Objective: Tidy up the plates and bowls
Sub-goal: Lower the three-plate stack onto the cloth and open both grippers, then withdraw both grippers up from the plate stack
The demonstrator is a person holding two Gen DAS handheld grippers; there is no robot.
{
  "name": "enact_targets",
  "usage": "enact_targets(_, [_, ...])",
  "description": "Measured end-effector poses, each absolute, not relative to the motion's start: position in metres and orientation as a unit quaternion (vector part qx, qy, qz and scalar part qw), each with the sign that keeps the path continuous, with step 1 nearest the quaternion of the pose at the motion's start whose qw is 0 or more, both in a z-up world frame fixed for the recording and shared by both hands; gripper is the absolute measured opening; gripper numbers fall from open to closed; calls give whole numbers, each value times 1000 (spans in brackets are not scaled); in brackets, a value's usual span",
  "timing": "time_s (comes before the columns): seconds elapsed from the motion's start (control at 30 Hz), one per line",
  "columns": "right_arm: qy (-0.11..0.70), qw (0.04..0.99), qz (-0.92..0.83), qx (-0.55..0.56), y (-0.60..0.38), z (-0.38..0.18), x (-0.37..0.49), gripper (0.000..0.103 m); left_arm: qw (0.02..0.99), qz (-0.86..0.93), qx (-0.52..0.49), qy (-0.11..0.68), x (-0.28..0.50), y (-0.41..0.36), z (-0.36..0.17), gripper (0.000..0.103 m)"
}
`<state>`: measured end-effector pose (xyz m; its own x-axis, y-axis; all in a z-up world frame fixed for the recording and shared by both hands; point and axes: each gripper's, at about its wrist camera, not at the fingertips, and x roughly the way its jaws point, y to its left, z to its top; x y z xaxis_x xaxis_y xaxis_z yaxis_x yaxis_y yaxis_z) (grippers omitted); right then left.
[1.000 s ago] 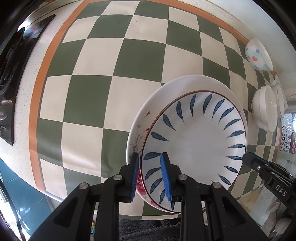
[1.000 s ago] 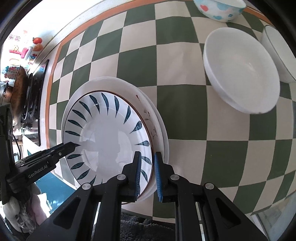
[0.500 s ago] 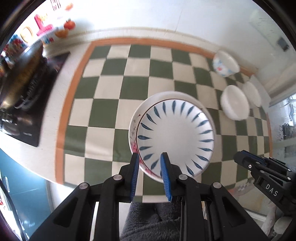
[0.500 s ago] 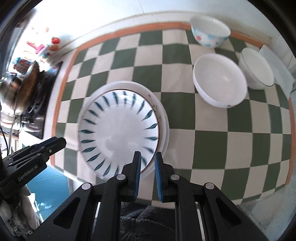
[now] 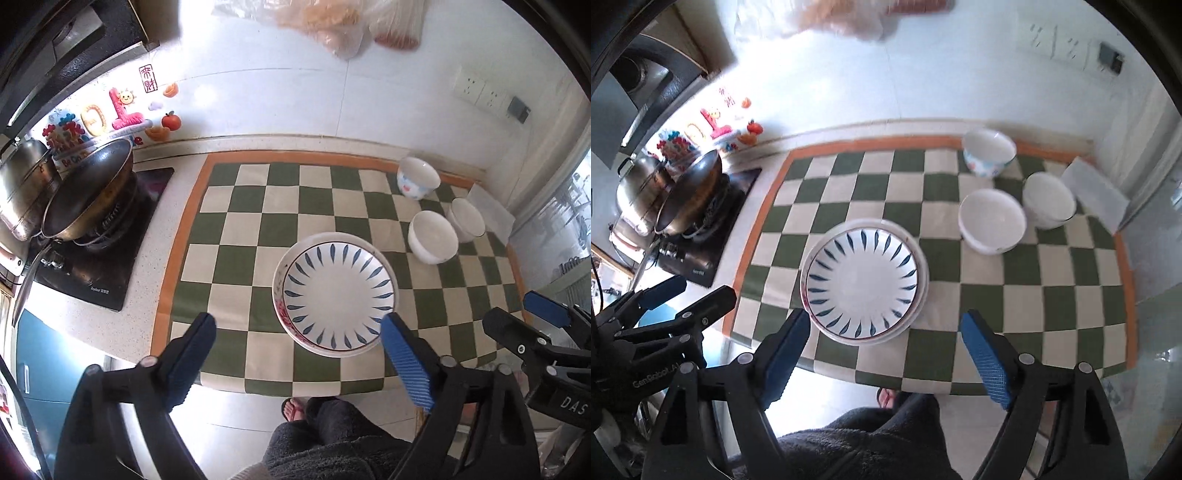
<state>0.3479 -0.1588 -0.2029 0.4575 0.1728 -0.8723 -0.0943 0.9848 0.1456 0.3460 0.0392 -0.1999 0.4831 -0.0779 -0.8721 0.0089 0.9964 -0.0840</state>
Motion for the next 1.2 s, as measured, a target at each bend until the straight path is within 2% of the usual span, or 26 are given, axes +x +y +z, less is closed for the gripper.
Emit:
enact_targets(0.23, [495,865,69,41,-162,-178,320,93,870,-23,-41,491,325,41,-184,96])
enact_targets(0.6, [495,864,57,69,-177,-181,313,93,867,-40,-46,495,326,36,-191,96])
enact_targets(0.93, [503,855,12,130,-267,-221,379,93,853,-68,-57,514,410,-24,-222,96])
enact_targets(1.2, [561,809,-27,174,-357,-299,473,93,795,-92,-42,598,517,-97,-293,96])
